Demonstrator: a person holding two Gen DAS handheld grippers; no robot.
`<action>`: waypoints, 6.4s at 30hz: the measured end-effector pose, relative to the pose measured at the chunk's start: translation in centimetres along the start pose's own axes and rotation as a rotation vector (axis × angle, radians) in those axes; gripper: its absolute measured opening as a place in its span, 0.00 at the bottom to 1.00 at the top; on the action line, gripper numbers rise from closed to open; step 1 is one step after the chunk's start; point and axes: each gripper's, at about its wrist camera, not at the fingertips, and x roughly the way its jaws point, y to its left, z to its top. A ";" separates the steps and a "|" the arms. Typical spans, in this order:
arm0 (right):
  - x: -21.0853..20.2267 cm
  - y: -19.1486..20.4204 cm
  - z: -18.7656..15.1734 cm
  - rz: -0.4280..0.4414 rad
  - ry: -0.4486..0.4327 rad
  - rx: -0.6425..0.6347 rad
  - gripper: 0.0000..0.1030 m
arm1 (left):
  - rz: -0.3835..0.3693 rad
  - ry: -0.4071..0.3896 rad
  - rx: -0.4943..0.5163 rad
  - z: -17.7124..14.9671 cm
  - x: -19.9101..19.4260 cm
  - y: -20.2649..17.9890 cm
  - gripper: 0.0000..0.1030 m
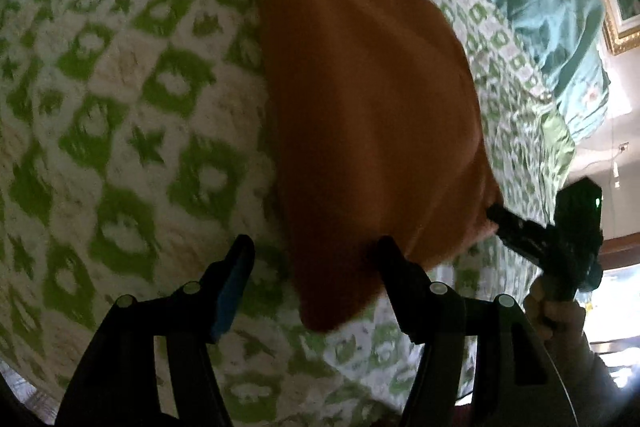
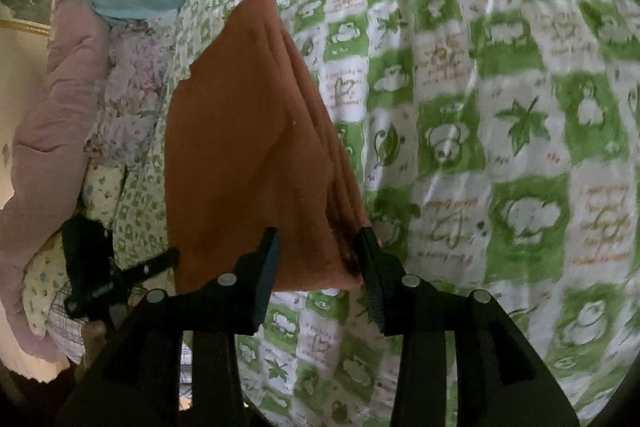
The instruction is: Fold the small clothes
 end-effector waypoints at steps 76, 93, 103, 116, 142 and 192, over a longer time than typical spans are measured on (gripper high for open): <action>-2.5 9.1 -10.0 -0.259 -0.230 -0.323 0.58 | 0.148 -0.213 0.440 -6.2 -6.0 -1.5 0.76; -1.0 11.5 -12.7 -0.340 -0.212 -0.468 0.82 | 0.311 -0.279 0.388 -6.0 -6.4 -0.2 0.81; 0.8 12.5 -9.4 -0.339 -0.195 -0.477 0.82 | 0.380 -0.283 0.408 -3.1 -5.0 -2.3 0.82; 2.1 12.3 -6.3 -0.322 -0.179 -0.450 0.82 | 0.435 -0.275 0.436 -1.1 -3.2 -4.1 0.83; 2.4 12.8 -4.9 -0.301 -0.180 -0.443 0.82 | 0.486 -0.270 0.441 0.1 -2.7 -4.4 0.83; 2.7 13.1 -3.7 -0.290 -0.177 -0.443 0.82 | 0.494 -0.272 0.421 1.1 -2.8 -4.3 0.85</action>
